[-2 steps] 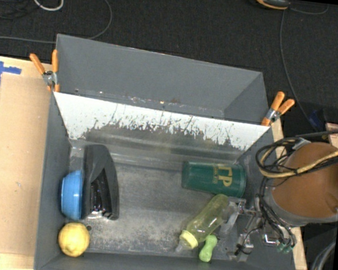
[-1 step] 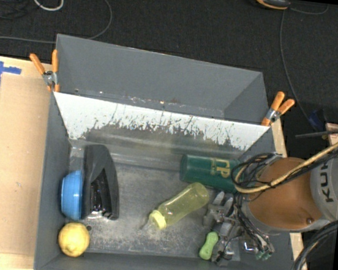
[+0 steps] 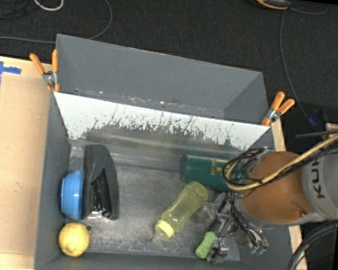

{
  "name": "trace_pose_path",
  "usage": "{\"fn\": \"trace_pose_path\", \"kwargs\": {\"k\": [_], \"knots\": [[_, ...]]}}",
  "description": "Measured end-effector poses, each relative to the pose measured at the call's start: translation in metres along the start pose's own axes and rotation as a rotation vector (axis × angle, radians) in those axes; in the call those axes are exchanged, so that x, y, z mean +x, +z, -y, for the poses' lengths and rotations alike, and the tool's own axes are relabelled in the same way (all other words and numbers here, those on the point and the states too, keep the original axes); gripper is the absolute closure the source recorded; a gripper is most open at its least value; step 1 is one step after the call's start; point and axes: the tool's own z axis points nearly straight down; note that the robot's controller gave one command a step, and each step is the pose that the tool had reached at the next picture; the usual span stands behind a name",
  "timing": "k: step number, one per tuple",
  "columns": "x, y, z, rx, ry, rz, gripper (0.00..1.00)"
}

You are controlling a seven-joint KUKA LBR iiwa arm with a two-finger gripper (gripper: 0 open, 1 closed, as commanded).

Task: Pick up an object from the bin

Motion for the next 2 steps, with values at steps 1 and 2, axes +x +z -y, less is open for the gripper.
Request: {"fn": "trace_pose_path", "kwargs": {"k": [1, 2], "knots": [[0.0104, 0.0031, -0.0005, 0.000, 0.057, 0.003, 1.00], [0.0073, 0.0017, -0.0001, 0.002, 0.057, 0.015, 0.00]]}}
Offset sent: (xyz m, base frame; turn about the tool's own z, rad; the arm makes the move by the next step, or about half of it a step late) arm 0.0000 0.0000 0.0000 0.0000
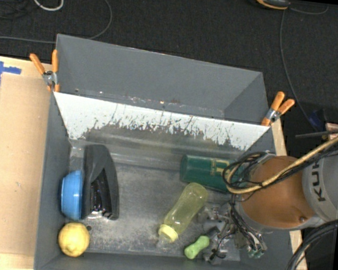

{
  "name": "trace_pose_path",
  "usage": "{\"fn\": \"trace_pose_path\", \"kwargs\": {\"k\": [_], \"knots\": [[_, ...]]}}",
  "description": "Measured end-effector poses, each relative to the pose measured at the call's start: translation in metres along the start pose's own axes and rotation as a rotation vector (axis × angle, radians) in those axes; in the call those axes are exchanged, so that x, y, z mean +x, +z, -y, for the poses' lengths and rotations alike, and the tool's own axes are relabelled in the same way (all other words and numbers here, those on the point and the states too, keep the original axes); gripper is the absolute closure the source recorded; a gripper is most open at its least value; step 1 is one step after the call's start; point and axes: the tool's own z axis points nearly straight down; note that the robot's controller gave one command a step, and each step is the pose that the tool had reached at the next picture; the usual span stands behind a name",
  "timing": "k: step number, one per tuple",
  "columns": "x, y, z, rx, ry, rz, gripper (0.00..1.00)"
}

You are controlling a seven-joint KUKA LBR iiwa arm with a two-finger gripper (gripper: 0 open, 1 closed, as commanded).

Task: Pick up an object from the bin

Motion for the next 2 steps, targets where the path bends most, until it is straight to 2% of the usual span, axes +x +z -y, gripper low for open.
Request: {"fn": "trace_pose_path", "kwargs": {"k": [1, 2], "knots": [[0.000, 0.000, 0.000, 0.000, -0.001, 0.000, 0.00], [-0.011, 0.002, -0.015, -0.001, -0.002, -0.001, 0.00]]}}
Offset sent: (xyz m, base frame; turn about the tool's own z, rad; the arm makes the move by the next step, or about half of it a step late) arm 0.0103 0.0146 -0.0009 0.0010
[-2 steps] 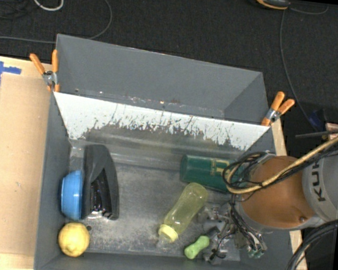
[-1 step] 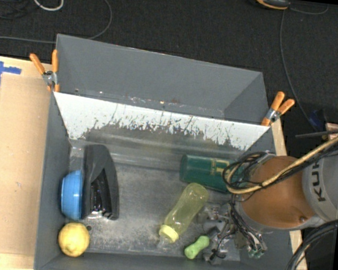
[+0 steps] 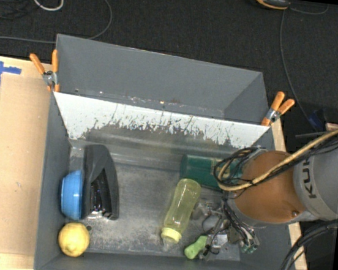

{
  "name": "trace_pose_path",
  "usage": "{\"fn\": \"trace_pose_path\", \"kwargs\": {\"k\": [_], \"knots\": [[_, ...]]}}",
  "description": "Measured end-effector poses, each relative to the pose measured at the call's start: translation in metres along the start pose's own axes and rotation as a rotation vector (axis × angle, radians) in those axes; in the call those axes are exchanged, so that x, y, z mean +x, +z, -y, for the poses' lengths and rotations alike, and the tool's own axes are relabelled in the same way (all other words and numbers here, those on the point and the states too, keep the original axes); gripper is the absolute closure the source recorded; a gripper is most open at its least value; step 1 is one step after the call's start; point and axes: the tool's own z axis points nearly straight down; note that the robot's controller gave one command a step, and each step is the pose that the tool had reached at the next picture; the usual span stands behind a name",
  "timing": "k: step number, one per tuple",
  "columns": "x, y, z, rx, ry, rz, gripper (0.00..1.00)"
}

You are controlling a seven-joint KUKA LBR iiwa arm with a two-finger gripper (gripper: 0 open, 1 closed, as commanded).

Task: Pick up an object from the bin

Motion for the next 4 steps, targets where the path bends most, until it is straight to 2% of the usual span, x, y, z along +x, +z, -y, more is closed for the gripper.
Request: {"fn": "trace_pose_path", "kwargs": {"k": [1, 3, 4], "knots": [[0.018, 0.000, -0.003, 0.001, -0.002, -0.001, 1.00], [0.018, -0.005, 0.004, 0.001, 0.006, -0.002, 1.00], [0.017, -0.033, -0.003, 0.000, -0.004, -0.003, 1.00]]}}
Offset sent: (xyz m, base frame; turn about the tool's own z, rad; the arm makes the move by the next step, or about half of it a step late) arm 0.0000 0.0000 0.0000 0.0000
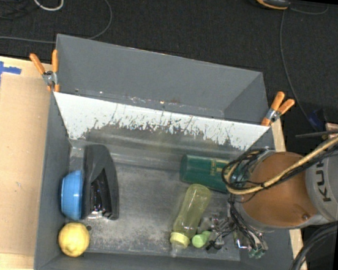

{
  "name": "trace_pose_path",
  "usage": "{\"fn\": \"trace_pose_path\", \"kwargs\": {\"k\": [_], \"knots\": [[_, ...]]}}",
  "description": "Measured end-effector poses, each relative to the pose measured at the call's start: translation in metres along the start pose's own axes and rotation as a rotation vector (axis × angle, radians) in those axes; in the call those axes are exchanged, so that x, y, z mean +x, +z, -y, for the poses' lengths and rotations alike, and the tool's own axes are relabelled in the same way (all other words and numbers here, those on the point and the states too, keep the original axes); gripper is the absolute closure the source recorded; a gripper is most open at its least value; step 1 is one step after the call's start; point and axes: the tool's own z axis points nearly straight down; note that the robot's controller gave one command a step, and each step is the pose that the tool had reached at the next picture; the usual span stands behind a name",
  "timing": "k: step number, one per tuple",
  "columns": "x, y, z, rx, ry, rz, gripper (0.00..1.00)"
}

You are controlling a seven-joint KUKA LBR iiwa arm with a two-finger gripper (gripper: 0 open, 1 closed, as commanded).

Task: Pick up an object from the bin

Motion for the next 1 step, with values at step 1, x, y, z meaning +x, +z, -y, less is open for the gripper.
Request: {"fn": "trace_pose_path", "kwargs": {"k": [1], "knots": [[-0.0051, -0.0627, 0.0161, 0.001, 0.012, 0.000, 1.00]]}}
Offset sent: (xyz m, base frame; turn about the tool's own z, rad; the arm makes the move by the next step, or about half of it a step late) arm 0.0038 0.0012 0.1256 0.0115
